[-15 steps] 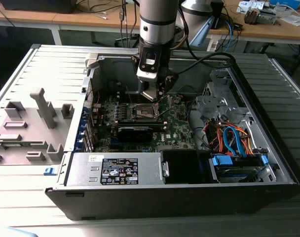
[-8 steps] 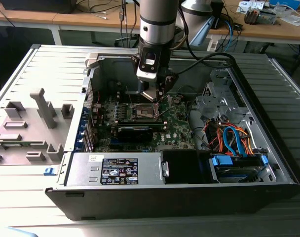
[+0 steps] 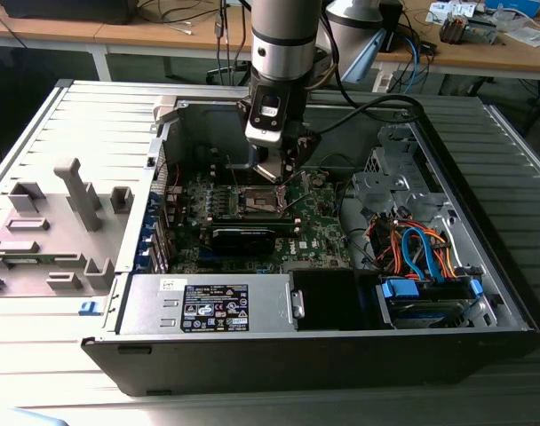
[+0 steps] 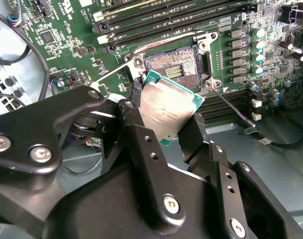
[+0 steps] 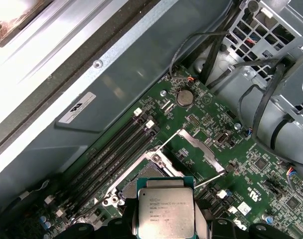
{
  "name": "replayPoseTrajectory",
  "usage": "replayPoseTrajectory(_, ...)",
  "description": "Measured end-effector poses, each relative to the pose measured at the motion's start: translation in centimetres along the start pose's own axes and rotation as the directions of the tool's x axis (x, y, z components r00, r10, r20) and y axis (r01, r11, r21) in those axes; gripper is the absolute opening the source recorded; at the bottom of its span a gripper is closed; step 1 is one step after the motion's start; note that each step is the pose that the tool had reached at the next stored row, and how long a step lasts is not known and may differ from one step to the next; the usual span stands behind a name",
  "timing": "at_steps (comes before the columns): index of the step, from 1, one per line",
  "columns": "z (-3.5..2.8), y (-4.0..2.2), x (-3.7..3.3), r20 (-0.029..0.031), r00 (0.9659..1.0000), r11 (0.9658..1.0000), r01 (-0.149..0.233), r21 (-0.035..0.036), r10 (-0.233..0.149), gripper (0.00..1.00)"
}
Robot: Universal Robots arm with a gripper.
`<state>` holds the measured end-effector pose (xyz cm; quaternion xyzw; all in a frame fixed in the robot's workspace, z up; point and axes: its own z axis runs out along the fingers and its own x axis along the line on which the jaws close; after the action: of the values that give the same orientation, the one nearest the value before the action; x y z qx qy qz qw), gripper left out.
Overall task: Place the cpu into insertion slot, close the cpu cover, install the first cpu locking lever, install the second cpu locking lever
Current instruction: 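Place the cpu into insertion slot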
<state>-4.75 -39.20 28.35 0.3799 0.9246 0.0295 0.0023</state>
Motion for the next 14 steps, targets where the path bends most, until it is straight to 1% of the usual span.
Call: replayPoseTrajectory(14,0.06,0.0,0.0,0.0007,0.9999,0.9999,-0.014,-0.0003,0.014,0.55)
